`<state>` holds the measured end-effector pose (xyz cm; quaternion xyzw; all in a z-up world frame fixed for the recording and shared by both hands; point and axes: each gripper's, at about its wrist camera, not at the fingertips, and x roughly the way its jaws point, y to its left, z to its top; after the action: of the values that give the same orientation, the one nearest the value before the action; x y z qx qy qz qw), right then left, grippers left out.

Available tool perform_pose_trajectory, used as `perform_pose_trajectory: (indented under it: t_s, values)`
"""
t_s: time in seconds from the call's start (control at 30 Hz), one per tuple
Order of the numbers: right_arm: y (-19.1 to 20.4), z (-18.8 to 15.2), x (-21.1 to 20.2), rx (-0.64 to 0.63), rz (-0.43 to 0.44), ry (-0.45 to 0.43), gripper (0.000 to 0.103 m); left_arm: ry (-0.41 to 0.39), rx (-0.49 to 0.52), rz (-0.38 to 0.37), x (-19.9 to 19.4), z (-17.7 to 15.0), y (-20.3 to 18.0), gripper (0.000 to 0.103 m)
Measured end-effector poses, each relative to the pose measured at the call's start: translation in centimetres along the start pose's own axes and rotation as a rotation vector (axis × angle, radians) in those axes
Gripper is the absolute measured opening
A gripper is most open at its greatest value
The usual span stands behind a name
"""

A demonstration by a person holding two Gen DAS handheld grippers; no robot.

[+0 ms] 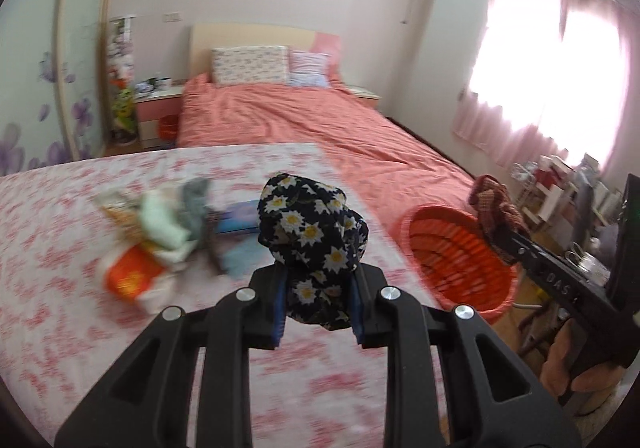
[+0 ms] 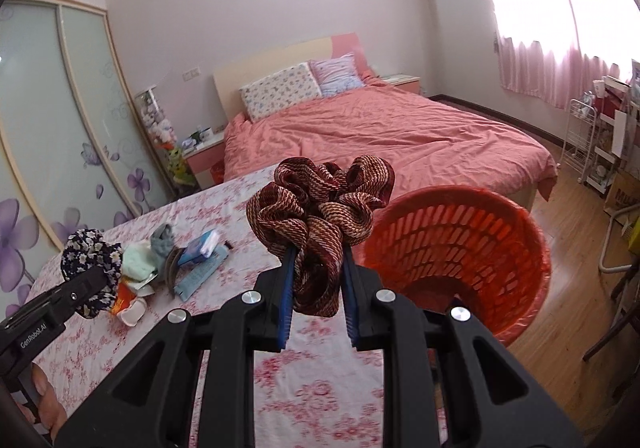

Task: Collect trash
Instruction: 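Drop the scrunchie into the basket with the right tool while the left tool drops the black cloth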

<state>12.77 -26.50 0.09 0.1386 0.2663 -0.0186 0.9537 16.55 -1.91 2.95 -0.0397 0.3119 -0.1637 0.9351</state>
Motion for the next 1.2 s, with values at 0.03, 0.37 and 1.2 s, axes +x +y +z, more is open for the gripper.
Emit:
perform_pose_trajectory:
  t_s: [0.03,0.37,1.2]
  values:
    - [-0.7,0.1,-0.1,0.012,-0.009,-0.006,0.021,0.0,0.011,-0.025,0.5,0.2,-1.2,0.025]
    - [-7.9,0.9,0.6,0.126,-0.083,-0.036,0.021,0.041,0.115,-0.153,6.6,0.9,-9.7,0.027]
    - [-13.1,0.7,4.9,0.224,-0.126,0.032,0.059,0.17,0.206,-0.066,18.4,-0.2,-14.1,0.067]
